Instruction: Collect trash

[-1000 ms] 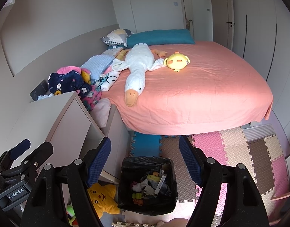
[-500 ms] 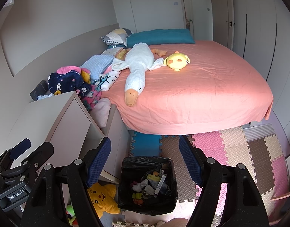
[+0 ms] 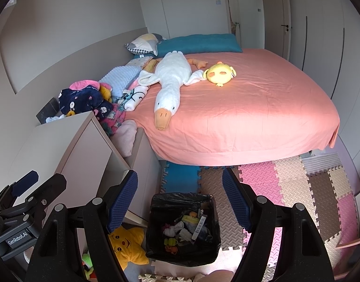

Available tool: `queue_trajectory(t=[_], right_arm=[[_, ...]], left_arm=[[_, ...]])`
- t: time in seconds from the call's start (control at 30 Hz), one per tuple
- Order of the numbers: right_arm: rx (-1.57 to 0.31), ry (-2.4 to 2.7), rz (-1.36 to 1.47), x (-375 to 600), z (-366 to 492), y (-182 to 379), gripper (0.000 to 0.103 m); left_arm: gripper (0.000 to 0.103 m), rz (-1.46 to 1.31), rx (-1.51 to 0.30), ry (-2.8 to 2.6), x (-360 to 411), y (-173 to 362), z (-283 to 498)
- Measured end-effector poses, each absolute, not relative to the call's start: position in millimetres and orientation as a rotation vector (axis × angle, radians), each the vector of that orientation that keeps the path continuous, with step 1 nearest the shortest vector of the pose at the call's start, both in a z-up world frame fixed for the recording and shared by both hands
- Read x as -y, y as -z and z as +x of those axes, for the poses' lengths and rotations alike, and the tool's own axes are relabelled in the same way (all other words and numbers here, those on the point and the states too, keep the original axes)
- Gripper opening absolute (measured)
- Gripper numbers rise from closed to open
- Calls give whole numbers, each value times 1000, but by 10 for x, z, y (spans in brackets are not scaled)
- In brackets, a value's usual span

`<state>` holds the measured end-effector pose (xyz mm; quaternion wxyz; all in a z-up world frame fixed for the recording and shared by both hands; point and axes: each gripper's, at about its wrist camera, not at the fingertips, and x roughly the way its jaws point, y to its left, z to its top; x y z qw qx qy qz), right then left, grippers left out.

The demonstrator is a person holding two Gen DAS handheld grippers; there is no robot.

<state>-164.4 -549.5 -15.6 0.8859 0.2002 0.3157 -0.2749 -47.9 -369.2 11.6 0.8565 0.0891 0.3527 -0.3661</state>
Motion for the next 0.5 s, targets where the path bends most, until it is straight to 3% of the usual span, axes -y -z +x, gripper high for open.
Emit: queue_trajectory(t=[0.5], right_arm=[[-662, 576, 423, 5535, -1646, 199, 75]], left_arm=[[97, 219, -726, 770, 3785, -137, -484]])
